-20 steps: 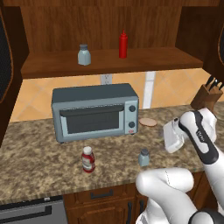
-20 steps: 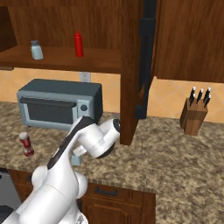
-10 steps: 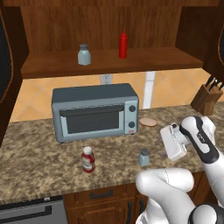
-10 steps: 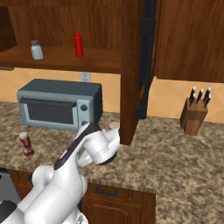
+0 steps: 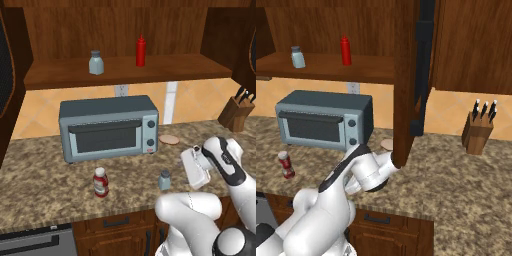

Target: Put the shaker and condiment bottle from the counter next to their counterparts in the cabinet.

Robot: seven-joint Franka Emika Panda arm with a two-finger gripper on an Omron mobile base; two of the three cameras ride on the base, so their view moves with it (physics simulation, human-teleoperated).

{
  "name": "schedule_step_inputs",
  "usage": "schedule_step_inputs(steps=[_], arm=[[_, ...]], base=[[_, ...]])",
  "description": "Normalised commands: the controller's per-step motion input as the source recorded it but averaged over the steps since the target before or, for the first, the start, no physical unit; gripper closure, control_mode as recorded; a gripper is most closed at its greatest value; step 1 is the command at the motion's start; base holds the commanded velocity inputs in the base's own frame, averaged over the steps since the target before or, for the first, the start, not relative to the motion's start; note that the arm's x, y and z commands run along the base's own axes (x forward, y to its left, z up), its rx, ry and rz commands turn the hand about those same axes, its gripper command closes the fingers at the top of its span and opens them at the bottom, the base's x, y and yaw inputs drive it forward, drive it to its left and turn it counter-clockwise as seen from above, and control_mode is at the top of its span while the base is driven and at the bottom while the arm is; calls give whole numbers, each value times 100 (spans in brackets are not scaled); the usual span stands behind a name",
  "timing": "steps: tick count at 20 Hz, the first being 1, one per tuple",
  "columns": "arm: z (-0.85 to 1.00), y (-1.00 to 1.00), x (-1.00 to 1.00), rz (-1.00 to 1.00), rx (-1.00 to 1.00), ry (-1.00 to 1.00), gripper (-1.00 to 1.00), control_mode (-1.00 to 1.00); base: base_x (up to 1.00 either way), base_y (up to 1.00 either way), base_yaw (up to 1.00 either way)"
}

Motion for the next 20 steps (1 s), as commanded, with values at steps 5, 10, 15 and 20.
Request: schedule_step_inputs(steps=[5,10,15,20], arm=[[-18,13,0,0,4,0,-100,-100],[-21,4,4,0,5,1,-100,-100],[-11,0,28,0,6,6,-100,-100],[-12,2,13,0,6,4,-100,-100]], base=[[0,0,0],[0,0,0],[0,0,0],[0,0,0]])
